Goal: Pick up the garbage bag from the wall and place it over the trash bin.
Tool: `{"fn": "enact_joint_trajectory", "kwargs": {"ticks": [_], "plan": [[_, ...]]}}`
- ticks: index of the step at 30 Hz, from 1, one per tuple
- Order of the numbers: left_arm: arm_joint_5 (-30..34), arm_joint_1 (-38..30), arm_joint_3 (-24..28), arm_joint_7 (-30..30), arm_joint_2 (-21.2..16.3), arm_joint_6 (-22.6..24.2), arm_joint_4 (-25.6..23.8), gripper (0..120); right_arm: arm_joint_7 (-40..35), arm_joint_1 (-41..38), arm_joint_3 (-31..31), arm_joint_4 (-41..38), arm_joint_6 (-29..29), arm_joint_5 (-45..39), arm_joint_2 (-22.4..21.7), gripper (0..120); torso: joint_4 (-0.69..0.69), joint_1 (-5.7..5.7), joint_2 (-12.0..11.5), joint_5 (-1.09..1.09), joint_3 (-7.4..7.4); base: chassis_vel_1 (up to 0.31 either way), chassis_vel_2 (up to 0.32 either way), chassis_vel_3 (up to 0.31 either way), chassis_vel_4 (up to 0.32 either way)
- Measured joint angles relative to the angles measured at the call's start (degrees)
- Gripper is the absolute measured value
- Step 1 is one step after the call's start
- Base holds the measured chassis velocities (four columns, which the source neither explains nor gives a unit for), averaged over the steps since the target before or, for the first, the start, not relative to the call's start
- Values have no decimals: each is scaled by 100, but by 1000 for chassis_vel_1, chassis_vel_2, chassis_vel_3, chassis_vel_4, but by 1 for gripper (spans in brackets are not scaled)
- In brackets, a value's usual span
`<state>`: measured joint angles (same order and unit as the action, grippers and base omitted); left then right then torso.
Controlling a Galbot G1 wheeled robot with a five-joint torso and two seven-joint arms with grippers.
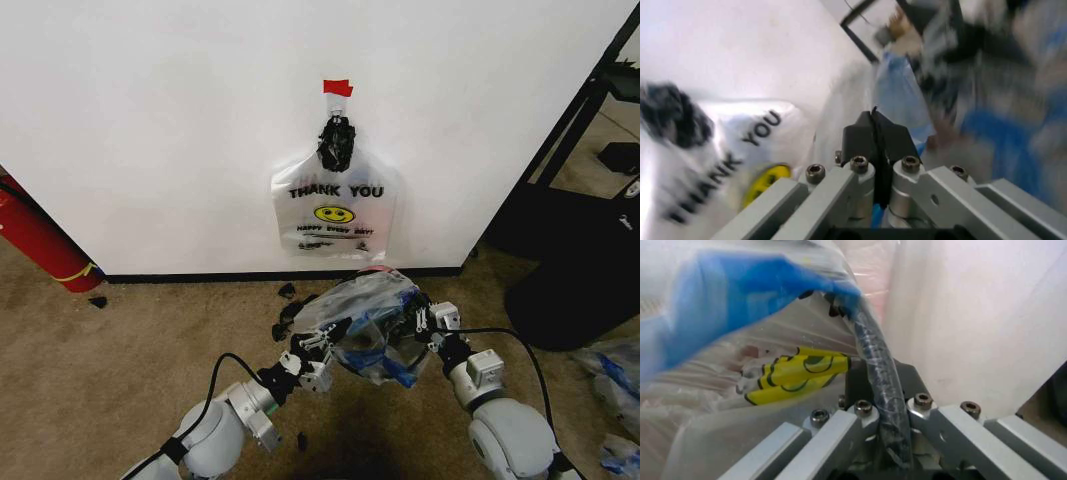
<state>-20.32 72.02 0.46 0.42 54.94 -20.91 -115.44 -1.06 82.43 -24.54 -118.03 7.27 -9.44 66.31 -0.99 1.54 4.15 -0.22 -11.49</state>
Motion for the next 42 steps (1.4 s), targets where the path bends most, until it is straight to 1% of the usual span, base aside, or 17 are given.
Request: {"fn": "enact_joint_trajectory", "kwargs": {"ticks": [4,5,6,9,11,12,14,17,19,23,25,29,32,35,38,41,42], "plan": [[1303,-86,34,57,13,4,-107,0,587,-75,-162,399,-632,-74,-47,0,0,0,0,0,0,0,0,0,0],[1303,-86,34,57,13,4,-107,0,587,-75,-162,399,-632,-74,-47,0,0,0,0,0,0,0,0,0,0],[1591,-128,33,50,42,38,-113,0,818,-102,-216,523,-841,-98,-57,0,0,0,0,0,0,0,0,0,0],[2644,-309,-30,-115,164,404,-87,0,1692,-185,-390,1018,-1467,-267,-89,0,-1,0,0,1,0,0,0,0,0],[3027,-368,-151,-244,217,680,-38,0,2080,-227,-459,1234,-1682,-436,-108,0,-1,0,0,0,0,0,0,0,0],[3027,-368,-151,-244,217,680,-38,0,2080,-227,-459,1234,-1682,-436,-108,0,-1,0,0,0,0,0,0,0,0],[3216,-399,-273,-376,236,955,25,0,2480,-287,-520,1451,-1858,-607,-124,0,1,0,0,1,0,0,0,0,0],[3244,-403,-348,-467,189,1191,218,0,2868,-343,-562,1693,-2014,-923,-131,0,0,0,0,0,0,0,0,0,0],[3217,-388,-353,-467,174,1218,265,0,2895,-349,-562,1722,-2023,-1028,-130,0,0,0,0,0,0,0,0,0,0],[2997,-282,-360,-352,178,1214,534,0,3021,-353,-503,1821,-2005,-1902,-115,0,1,0,0,0,0,0,0,0,0],[2915,-261,-358,-269,208,1151,619,0,3023,-341,-467,1833,-1952,-2363,-108,0,1,0,0,0,0,0,0,0,0],[2796,-261,-356,-189,253,1040,707,0,2885,-296,-404,1812,-1856,-2897,-104,0,0,0,0,0,0,0,0,0,0],[2776,-290,-358,-183,297,861,855,0,2543,-213,-301,1676,-1689,-3330,-96,0,0,0,0,0,0,0,0,0,0],[2875,-291,-386,-182,319,686,953,0,2102,-159,-209,1555,-1540,-3480,-63,0,0,0,0,0,0,0,0,0,0],[3142,-252,-471,-293,351,570,1035,12,1370,-105,-42,1389,-1396,-3610,-5,0,0,0,0,-1,0,0,0,0,0],[3277,-158,-511,-858,409,781,1053,24,744,-40,177,1244,-1306,-3755,73,0,-1,0,0,-1,0,0,0,0,0],[3277,-158,-511,-858,409,781,1053,24,744,-40,177,1244,-1306,-3755,73,0,-1,0,0,-1,0,0,0,0,0]]}}
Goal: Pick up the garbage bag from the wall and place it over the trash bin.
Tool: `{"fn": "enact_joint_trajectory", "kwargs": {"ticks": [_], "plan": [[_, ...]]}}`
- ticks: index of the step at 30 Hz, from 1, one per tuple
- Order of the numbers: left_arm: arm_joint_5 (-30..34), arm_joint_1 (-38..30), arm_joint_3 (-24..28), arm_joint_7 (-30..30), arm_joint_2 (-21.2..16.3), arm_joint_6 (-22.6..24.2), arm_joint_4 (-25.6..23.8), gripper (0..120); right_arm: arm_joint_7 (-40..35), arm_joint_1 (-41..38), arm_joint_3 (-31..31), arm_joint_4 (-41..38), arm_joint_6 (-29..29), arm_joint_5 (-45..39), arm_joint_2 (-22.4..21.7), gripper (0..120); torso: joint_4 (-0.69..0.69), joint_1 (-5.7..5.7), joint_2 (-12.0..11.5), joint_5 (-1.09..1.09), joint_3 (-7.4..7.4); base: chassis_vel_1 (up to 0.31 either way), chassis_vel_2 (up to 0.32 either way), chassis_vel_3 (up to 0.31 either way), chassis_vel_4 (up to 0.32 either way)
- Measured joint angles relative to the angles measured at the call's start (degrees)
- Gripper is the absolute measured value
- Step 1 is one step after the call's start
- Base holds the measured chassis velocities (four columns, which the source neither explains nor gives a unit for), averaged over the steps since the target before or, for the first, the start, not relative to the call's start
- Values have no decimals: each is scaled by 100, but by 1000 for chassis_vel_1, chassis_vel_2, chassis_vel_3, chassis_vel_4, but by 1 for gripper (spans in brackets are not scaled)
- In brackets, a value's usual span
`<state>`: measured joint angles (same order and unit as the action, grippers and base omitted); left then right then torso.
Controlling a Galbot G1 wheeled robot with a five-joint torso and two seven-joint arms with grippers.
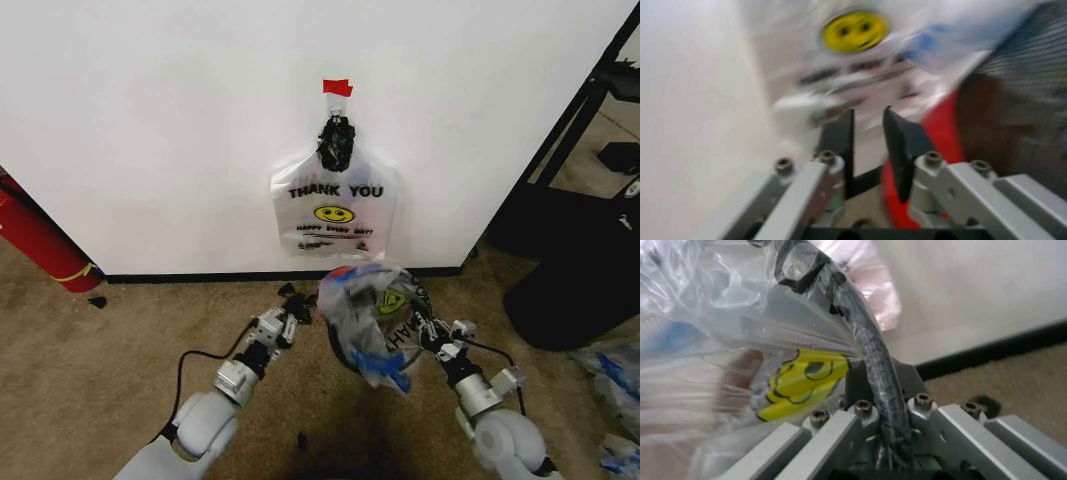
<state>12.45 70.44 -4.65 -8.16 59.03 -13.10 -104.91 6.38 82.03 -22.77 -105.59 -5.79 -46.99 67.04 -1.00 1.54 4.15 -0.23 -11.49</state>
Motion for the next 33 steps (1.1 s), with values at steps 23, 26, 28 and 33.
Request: {"fn": "enact_joint_trajectory", "kwargs": {"ticks": [23,26,28,33], "plan": [[320,1380,950,-590,-144,1987,-2185,100,-1500,-49,537,-133,-375,567,406,0,0,-1,0,0,0,0,0,0,0],[65,1255,1021,-636,-13,1950,-2014,94,-1541,-6,599,-206,-442,796,405,0,0,0,0,0,0,0,0,0,0],[5,1239,1041,-647,53,1960,-2003,90,-1591,3,638,-258,-475,958,403,0,1,0,0,1,0,0,0,0,0],[-361,1290,1090,-589,89,1920,-1987,88,-1714,-37,708,-309,-522,1197,422,0,1,0,0,1,0,0,0,0,0]]}}
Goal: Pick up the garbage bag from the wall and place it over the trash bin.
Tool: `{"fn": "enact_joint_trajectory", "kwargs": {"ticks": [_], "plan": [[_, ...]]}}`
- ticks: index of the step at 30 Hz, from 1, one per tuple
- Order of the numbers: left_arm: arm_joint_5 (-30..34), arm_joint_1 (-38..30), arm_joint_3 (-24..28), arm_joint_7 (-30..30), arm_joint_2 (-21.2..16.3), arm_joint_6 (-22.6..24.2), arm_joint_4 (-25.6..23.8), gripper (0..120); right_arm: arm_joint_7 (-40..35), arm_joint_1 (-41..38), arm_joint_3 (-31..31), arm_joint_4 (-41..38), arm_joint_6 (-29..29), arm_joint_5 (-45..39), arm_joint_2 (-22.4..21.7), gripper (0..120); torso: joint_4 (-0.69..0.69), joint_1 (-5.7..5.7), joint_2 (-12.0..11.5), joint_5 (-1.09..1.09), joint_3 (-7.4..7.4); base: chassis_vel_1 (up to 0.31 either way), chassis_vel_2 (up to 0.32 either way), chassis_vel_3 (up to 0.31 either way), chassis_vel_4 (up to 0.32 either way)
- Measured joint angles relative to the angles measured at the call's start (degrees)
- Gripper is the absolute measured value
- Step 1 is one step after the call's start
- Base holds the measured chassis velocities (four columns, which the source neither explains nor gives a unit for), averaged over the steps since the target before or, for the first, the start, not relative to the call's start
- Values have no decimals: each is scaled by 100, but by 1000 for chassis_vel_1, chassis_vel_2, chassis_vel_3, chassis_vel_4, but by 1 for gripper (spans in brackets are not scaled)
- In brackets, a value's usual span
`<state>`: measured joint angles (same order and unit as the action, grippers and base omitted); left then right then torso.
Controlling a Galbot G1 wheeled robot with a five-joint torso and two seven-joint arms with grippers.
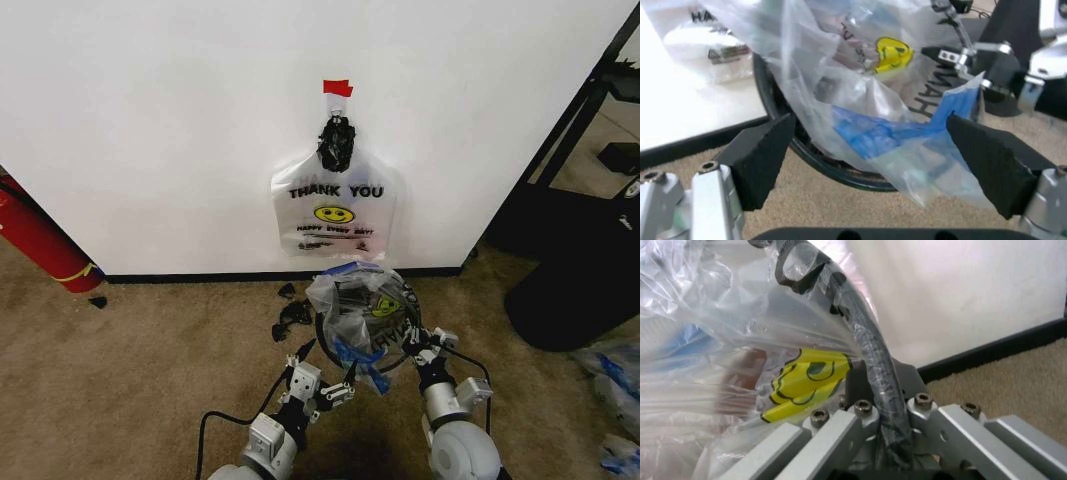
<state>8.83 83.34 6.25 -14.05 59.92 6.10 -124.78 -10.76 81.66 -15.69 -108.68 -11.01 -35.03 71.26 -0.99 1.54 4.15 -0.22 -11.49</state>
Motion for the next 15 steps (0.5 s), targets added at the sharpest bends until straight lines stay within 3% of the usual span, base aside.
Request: {"fn": "enact_joint_trajectory", "kwargs": {"ticks": [9,15], "plan": [[-506,-21,-14,133,10,-166,149,88,-142,-25,95,-143,-1,116,49,0,0,0,0,0,0,0,0,0,0],[-885,-80,-12,156,85,-354,326,67,-169,20,119,-255,11,125,49,0,0,0,0,0,0,0,0,0,0]]}}
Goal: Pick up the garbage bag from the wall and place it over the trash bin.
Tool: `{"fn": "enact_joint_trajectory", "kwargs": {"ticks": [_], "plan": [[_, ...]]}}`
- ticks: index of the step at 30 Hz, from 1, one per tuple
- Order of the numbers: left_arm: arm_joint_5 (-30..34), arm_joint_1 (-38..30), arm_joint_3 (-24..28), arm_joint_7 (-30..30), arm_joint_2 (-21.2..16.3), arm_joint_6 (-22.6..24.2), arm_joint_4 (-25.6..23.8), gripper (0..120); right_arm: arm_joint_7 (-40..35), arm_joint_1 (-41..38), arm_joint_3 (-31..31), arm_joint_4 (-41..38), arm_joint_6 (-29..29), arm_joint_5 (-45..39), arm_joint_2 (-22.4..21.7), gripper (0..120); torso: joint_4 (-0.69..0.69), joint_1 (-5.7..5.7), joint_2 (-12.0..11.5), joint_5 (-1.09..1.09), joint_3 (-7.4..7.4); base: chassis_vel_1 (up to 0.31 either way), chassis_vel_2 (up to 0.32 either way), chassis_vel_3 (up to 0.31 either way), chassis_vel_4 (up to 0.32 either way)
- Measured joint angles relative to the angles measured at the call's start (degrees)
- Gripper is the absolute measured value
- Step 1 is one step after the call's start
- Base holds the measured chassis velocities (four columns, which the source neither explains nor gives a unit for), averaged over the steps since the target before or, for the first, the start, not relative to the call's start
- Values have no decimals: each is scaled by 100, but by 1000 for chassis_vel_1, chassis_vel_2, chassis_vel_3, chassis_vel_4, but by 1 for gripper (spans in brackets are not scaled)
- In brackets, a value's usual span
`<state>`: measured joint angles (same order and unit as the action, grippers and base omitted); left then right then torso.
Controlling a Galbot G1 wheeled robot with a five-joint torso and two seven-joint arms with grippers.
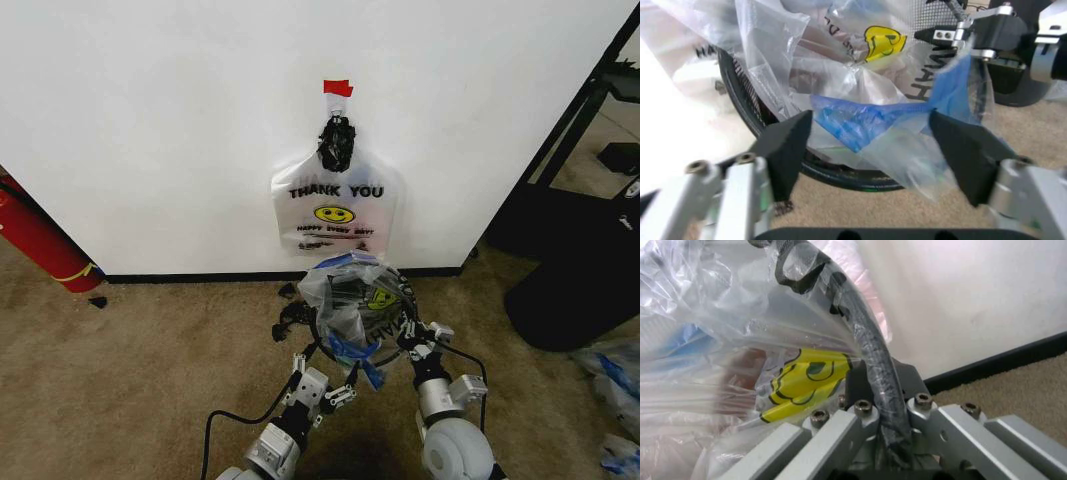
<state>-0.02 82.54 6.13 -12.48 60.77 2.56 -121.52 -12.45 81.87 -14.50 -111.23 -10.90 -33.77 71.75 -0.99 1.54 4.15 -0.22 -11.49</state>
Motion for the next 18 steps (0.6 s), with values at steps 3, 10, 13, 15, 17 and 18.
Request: {"fn": "enact_joint_trajectory", "kwargs": {"ticks": [3,10,13,15,17,18], "plan": [[-195,-26,-9,-13,33,-46,45,54,-3,16,0,-41,10,6,-4,0,0,0,0,0,0,0,0,0,0],[-246,10,-31,-33,7,-73,21,30,-25,15,0,-55,33,30,6,0,0,0,0,0,0,0,0,0,0],[-242,20,-40,-32,-1,-73,20,20,-36,8,9,-56,41,43,9,0,0,0,0,0,0,0,0,0,0],[-226,41,-47,-31,-9,-73,10,12,-50,1,14,-66,57,46,9,0,0,0,0,0,0,0,0,0,0],[-217,64,-54,-34,-11,-97,-9,5,-67,-8,13,-84,69,47,6,0,0,0,0,0,0,0,0,0,0],[-216,82,-64,-43,-10,-125,-21,0,-79,-14,8,-88,72,47,5,0,0,0,0,0,0,0,0,0,0]]}}
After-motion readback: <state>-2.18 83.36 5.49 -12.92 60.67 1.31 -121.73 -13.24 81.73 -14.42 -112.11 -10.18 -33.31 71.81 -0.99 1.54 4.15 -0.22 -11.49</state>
